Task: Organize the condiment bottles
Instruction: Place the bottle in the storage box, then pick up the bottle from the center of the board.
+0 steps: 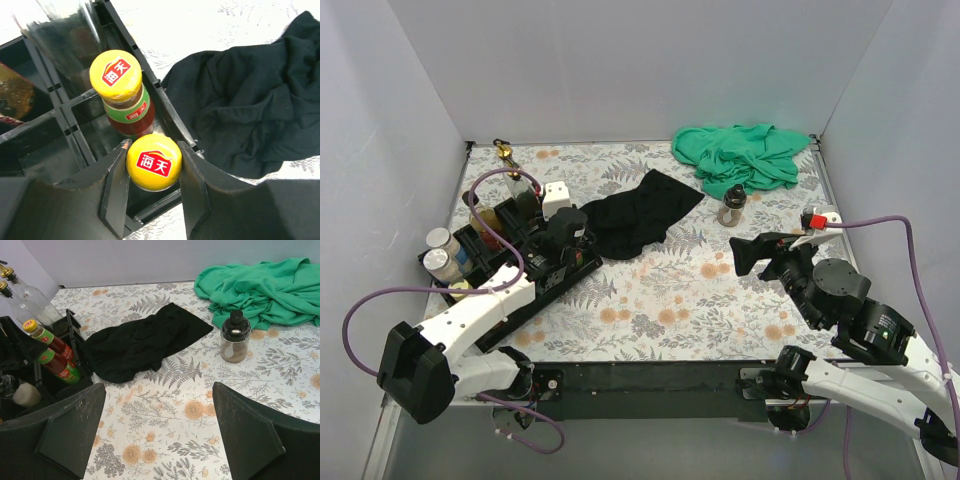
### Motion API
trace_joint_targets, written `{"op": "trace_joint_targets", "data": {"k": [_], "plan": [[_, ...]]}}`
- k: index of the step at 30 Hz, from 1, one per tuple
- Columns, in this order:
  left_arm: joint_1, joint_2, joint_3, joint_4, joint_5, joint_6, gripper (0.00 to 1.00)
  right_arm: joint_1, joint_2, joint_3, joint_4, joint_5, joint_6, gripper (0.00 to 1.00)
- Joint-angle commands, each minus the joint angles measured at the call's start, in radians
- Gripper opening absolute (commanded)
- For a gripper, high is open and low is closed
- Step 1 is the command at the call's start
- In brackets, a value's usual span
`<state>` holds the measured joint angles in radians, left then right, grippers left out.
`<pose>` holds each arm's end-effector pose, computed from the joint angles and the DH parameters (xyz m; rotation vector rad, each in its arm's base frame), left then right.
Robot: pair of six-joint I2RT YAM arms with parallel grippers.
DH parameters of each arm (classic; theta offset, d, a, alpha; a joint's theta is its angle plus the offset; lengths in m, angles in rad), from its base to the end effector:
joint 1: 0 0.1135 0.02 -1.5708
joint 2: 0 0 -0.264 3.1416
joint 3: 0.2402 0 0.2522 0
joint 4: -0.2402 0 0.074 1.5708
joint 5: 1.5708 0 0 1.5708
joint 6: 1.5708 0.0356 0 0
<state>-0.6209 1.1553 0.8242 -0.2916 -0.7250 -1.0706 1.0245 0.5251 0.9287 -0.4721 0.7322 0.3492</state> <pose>0.2141 -0.1241 0.2734 -0.8233 1.8584 -0.2644 0.0689 0.0675 0.3903 0.0101 1.6411 0.4568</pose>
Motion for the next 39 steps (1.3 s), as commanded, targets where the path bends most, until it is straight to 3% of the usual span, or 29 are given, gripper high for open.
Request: {"op": "trace_joint_targets", "data": {"k": [1, 7, 14, 20, 28, 39], "plan": [[0.007, -0.046, -0.003, 0.088, 0.022, -0.026, 0.26, 0.005, 0.003, -0.001, 0.009, -0.001, 0.007, 0.96], [0.007, -0.057, 0.068, 0.023, 0.065, -0.031, 0.62, 0.005, -0.008, -0.008, 0.009, 0.013, 0.007, 0.96], [0.007, -0.100, 0.165, -0.067, 0.144, -0.057, 0.89, 0.005, -0.005, 0.010, 0.010, 0.015, 0.001, 0.97], [0.007, -0.121, 0.263, -0.129, 0.234, -0.078, 0.98, 0.005, 0.003, 0.018, 0.029, 0.015, -0.021, 0.99], [0.007, -0.082, 0.360, -0.083, 0.392, -0.048, 0.98, 0.005, -0.017, 0.018, 0.027, -0.046, -0.026, 0.99], [0.001, 0.322, 0.666, 0.017, 0.700, 0.023, 0.98, 0.005, -0.112, 0.013, 0.000, -0.053, -0.033, 0.99]]}}
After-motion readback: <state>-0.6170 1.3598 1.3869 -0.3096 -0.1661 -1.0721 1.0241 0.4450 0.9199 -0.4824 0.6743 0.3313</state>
